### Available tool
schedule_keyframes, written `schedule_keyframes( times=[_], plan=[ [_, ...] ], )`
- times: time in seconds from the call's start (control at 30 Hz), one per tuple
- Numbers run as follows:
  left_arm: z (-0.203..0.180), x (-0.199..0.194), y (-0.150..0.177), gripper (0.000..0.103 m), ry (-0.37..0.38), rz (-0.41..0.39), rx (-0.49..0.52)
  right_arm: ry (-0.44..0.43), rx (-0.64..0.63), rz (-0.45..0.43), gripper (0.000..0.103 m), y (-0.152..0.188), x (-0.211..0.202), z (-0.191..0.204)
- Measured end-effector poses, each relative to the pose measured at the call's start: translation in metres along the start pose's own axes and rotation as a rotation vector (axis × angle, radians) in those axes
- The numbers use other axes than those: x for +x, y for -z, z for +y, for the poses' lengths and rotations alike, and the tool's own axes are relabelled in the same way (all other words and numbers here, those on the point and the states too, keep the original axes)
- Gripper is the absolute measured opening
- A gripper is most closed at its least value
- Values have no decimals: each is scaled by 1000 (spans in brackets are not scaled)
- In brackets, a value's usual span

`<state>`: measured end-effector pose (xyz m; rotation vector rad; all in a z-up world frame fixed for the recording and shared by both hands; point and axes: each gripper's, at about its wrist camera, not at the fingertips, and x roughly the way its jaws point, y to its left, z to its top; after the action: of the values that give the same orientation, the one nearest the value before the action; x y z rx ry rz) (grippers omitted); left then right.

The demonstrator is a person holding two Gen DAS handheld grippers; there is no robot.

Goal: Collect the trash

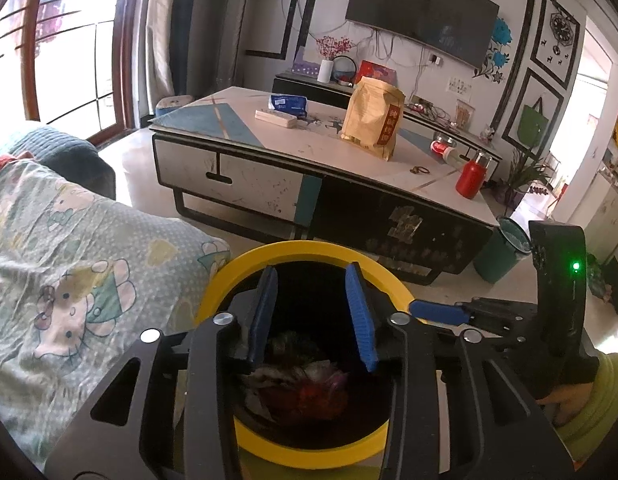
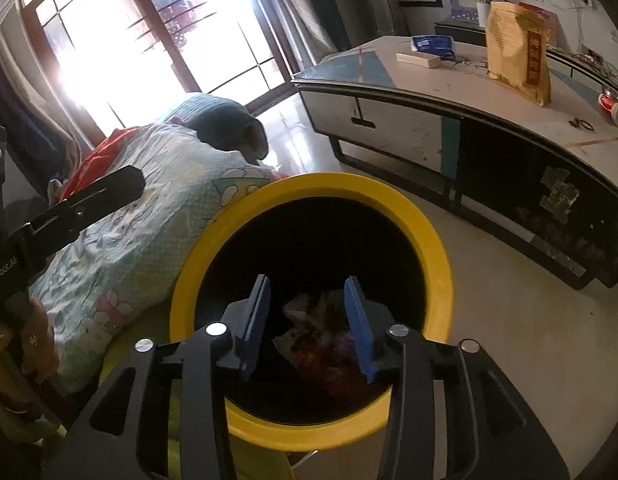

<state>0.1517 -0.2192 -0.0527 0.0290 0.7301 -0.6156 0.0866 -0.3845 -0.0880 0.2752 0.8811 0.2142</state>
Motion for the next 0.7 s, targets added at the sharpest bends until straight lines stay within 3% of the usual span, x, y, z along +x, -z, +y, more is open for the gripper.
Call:
schedule_keyframes(
  times=[0.07,0.23,0.27,0.37,0.43,0.7],
  plan=[
    [-1,0,0,41,-4,-2,0,11,9,-11,47,2,-4,-4],
    [2,-5,3,61,-33,-12,-15,59,13,-62,73,6,-16,-6],
    [4,-7,4,63,-40,-15,-22,65,10,-72,79,6,-18,-6],
    [11,-14,7,66,-62,-29,-43,81,-3,-98,85,5,-23,-1],
    [15,-22,10,87,-80,-37,-56,96,-9,-116,90,3,-26,3],
    [38,-64,18,92,-177,-97,-103,156,-63,-239,96,-5,-46,29]
  ],
)
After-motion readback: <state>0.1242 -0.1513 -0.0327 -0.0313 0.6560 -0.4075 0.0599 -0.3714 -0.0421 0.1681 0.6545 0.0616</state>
